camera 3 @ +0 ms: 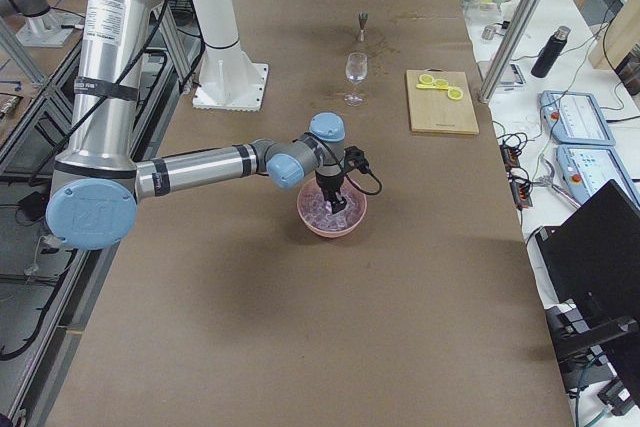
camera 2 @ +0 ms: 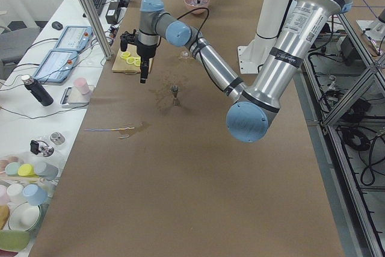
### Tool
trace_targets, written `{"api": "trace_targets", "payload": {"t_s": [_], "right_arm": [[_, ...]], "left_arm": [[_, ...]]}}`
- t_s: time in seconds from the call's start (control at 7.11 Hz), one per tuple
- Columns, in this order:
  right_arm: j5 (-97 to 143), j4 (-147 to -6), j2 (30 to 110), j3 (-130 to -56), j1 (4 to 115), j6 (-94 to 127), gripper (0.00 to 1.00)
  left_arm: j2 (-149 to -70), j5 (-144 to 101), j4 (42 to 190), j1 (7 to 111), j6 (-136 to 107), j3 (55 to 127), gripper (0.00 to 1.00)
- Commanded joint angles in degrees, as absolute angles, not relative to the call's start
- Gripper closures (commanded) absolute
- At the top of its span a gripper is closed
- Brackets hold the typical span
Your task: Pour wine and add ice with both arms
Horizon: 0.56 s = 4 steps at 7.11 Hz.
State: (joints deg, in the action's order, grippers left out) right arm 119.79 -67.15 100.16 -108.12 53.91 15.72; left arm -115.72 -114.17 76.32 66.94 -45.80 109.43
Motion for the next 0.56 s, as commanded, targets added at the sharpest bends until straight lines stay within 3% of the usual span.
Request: {"api": "trace_targets", "payload": {"t_s": [0.0,0.14,0.28,0.42], "right_arm": [[119.79,-67.15,100.11,-107.84,53.88,15.64,0.53],[119.88,-67.15,99.76,-107.93,53.88,15.73,0.85],[119.88,-67.15,99.58,-108.1,53.88,15.65,1.0],[121.1,-67.15,99.49,-109.06,53.88,15.64,1.0]], "left_arm": [[-115.75,-114.17,76.29,66.97,-45.79,109.42,0.01],[-115.75,-114.17,76.29,66.97,-45.79,109.42,0.01],[-115.66,-114.17,76.29,66.97,-45.79,109.42,0.01],[-115.66,-114.34,76.2,67.23,-45.79,109.34,0.01]]}}
